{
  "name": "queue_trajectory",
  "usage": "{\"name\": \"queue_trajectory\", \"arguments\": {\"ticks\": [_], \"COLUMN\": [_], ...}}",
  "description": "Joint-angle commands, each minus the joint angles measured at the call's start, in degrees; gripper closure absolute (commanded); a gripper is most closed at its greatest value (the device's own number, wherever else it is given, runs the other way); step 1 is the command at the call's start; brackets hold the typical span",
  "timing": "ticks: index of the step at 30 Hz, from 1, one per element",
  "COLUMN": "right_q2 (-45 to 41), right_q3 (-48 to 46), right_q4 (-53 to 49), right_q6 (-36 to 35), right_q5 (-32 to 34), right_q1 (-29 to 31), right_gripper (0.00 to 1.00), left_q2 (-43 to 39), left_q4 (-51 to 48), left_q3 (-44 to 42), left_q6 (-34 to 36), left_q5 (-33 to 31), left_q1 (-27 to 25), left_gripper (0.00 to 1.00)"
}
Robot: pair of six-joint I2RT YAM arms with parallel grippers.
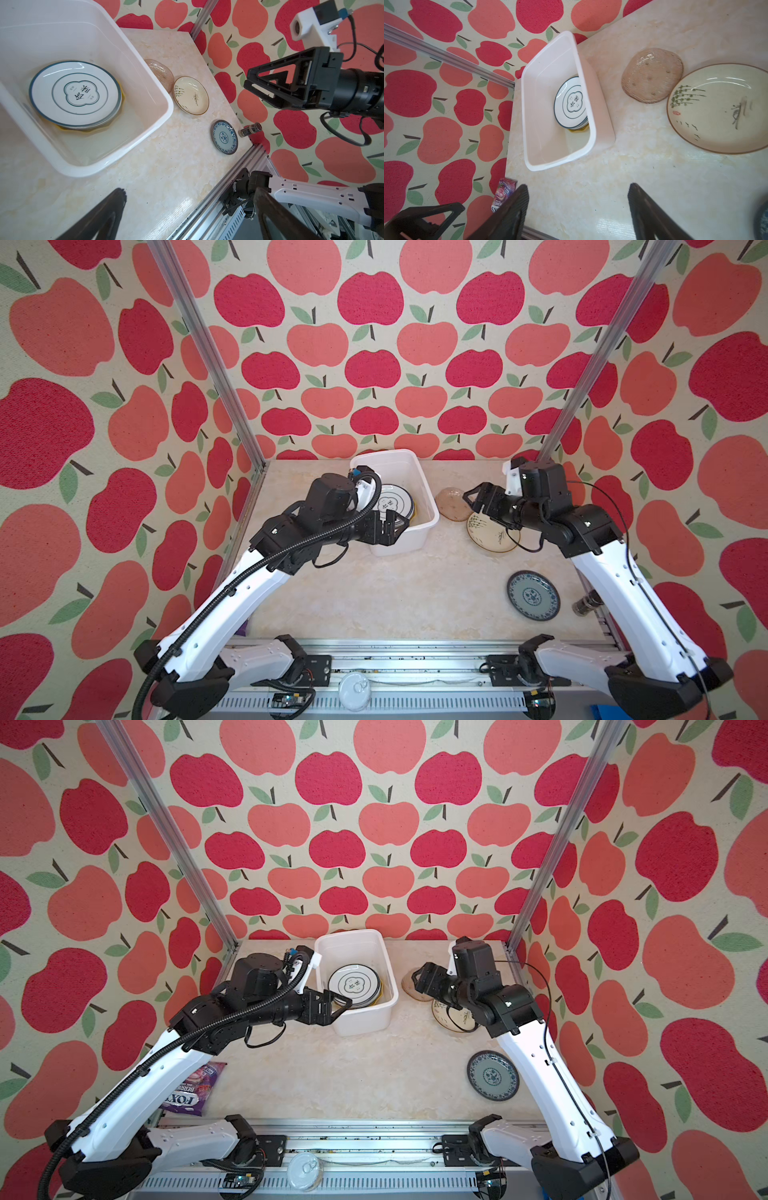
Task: Place the plates into the plastic bin on the countertop
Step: 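Move the right gripper to the cream plate with green grass painting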
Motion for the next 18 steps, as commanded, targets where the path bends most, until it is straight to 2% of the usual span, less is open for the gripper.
{"name": "queue_trajectory", "arguments": {"ticks": [1, 4, 8, 13, 18], "right_q2": [-3.4, -6.0, -6.6, -3.8, -1.9], "right_q3": [-7.7, -15.0, -23.0, -28.0, -29.7], "right_q4": [-4.8, -2.5, 1.7, 6.0, 7.4], "right_q6": [-3.9, -4.2, -3.4, -3.4, -4.6], "right_q5": [-11.0, -15.8, -16.9, -17.2, -17.3], "right_q1": [-9.0, -18.1, -26.9, -33.9, -38.0], "right_gripper": [0.21, 0.21, 0.21, 0.21, 0.21], "left_q2": [5.5, 10.9, 19.0, 28.9, 34.9], "left_q4": [-1.8, -0.5, 0.8, -1.2, -3.1], "left_q3": [5.1, 8.9, 15.2, 24.7, 31.0], "left_q6": [4.3, 4.7, 4.9, 6.4, 8.3], "left_q5": [-3.5, -2.7, -0.5, 1.9, 2.2], "left_q1": [-4.6, -7.6, -9.6, -10.3, -10.2], "left_gripper": [0.01, 0.01, 0.01, 0.01, 0.01]}}
